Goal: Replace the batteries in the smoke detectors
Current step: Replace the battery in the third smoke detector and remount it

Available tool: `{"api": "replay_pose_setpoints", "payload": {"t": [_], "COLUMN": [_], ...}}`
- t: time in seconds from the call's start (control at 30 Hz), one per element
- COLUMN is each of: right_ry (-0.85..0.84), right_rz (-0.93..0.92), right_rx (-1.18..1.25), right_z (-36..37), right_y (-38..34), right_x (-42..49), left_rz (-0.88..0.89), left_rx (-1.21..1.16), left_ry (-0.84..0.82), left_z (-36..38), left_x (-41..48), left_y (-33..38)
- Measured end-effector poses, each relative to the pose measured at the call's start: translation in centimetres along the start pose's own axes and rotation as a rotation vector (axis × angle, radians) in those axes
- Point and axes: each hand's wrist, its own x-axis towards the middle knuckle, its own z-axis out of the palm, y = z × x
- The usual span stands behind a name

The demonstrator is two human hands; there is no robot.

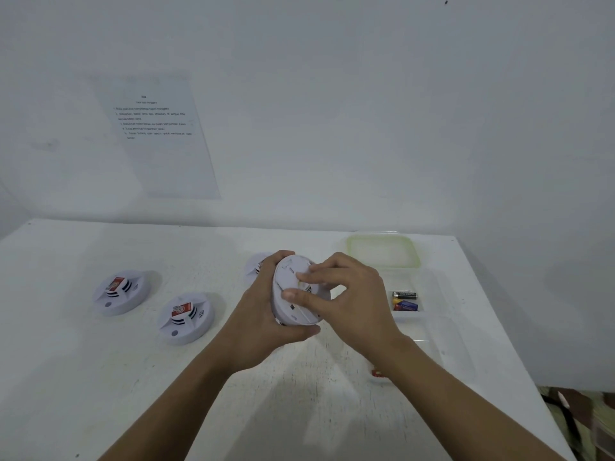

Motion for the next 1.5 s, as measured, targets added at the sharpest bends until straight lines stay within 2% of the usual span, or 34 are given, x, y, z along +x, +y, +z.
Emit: {"api": "replay_pose_setpoints", "payload": {"t": [0.4, 0.63, 0.8, 1.03, 1.2, 1.3, 1.4, 1.5], "right_ry": [0.041, -0.015, -0.035, -0.143, -0.148, -0.170, -0.210, -0.233], "right_rz": [0.120, 0.220, 0.215, 0.226, 0.217, 0.217, 0.262, 0.371], "right_rx": [-0.035, -0.075, -0.096, 0.121, 0.094, 0.048, 0.172, 0.418], "right_z": [-0.3, -0.9, -0.8, -1.6, -1.2, -0.7, -0.3, -0.2], "right_y": [-0.7, -0.5, -0.1, 0.9, 1.5, 1.4, 0.9, 0.5], "right_x": [0.8, 1.7, 1.7, 1.7, 1.5, 1.1, 0.7, 0.5], "left_rz": [0.009, 0.001, 0.010, 0.037, 0.018, -0.017, -0.008, 0.020], "left_rx": [-0.030, -0.002, 0.061, 0.106, 0.129, 0.127, 0.165, 0.194], "left_ry": [-0.007, -0.048, -0.032, -0.014, -0.012, 0.057, 0.100, 0.121], "left_z": [0.5, 0.6, 0.8, -0.2, -0.3, -0.1, -0.2, -0.3], "left_x": [-0.1, 0.0, 0.1, 0.6, 0.5, 0.5, 0.6, 0.4], "left_y": [-0.2, -0.6, -0.7, -0.5, -1.0, -1.3, -1.4, -1.4]}}
